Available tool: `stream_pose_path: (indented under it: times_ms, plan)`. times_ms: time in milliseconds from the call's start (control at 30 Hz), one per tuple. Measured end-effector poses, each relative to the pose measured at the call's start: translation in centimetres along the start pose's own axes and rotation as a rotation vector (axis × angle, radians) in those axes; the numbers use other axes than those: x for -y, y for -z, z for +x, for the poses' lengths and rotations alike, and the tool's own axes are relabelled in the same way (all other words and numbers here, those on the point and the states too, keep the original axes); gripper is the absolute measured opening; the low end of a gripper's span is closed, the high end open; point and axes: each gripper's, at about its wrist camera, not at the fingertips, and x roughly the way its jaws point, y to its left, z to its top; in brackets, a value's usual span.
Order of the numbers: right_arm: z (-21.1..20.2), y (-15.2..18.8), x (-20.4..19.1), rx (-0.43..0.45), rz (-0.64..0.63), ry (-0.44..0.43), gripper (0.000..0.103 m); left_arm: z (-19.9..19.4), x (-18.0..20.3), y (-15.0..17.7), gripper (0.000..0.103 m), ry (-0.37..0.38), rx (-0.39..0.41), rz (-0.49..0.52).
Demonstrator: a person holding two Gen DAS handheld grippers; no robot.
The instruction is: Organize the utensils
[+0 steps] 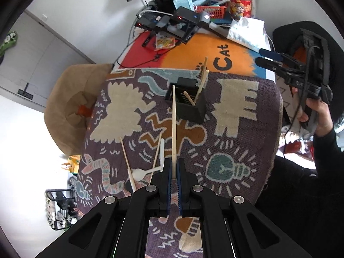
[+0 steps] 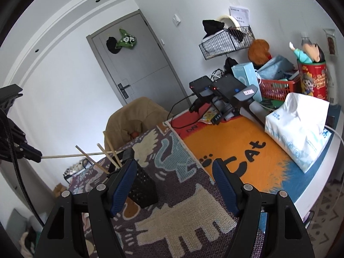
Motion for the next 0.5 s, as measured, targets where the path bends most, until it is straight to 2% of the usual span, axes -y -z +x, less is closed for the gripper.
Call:
stream_pose_path:
  times_ms: [200, 367, 500]
  plan:
    - [0.5, 0.1, 0.3, -0.008, 0.015, -0.002, 0.073, 0.1, -0.3, -1.0, 0.004, -0.009, -0.038, -0.005]
    - [0.9, 0.3, 0.6, -0.02, 0.021, 0.007, 0.073, -0.4, -0.3, -1.9, 0.004, -0.005, -0.015, 0.004]
    - [0.9, 0.6, 0.8, -0.028, 0.02, 0.012, 0.073, -0.2, -0.8, -3.0, 0.004, 0.02, 0.025, -0.046]
